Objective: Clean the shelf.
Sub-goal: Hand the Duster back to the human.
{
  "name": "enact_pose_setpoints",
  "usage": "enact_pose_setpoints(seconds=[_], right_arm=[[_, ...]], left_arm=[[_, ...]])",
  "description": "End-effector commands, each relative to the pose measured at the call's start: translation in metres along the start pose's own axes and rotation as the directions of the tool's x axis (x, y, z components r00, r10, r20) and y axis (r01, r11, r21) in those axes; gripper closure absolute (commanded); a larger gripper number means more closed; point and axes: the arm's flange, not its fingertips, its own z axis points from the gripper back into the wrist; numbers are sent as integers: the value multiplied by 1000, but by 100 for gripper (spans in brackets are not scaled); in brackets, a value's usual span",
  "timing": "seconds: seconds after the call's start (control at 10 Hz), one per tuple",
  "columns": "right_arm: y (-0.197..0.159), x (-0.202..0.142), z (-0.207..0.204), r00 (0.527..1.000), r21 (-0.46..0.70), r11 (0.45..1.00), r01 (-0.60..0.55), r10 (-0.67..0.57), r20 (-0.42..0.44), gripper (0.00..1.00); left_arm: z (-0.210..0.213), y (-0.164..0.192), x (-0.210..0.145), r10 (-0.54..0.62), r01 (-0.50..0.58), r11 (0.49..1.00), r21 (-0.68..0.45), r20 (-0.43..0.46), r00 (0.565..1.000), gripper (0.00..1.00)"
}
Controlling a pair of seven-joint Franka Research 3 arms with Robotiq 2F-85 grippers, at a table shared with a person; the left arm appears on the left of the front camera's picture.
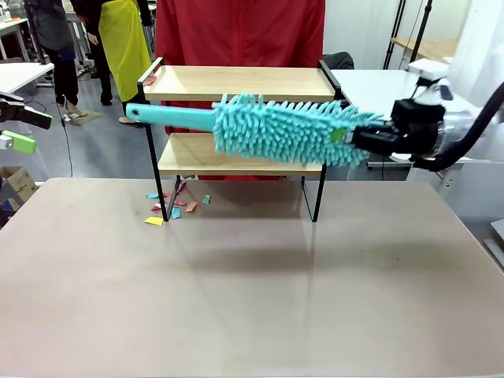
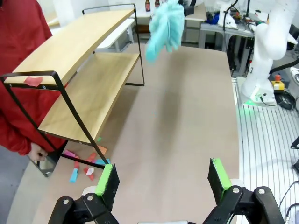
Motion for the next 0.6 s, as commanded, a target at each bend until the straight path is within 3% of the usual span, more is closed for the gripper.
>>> enact_pose_setpoints(seconds=[0.0, 0.2, 0.5], right_arm=[[17, 22, 11, 995, -72, 997, -8, 15, 102, 83], [31, 46, 32, 985, -186, 982, -40, 70, 158, 83], [42, 61, 77, 969, -506, 862, -25, 146, 201, 83]], left_arm=[[0, 0, 2, -1, 1, 1000, -2, 25, 1000, 0], [0, 0, 2, -1, 1, 1000, -2, 25, 1000, 0], [0, 0, 2, -1, 1, 1000, -2, 25, 1000, 0]])
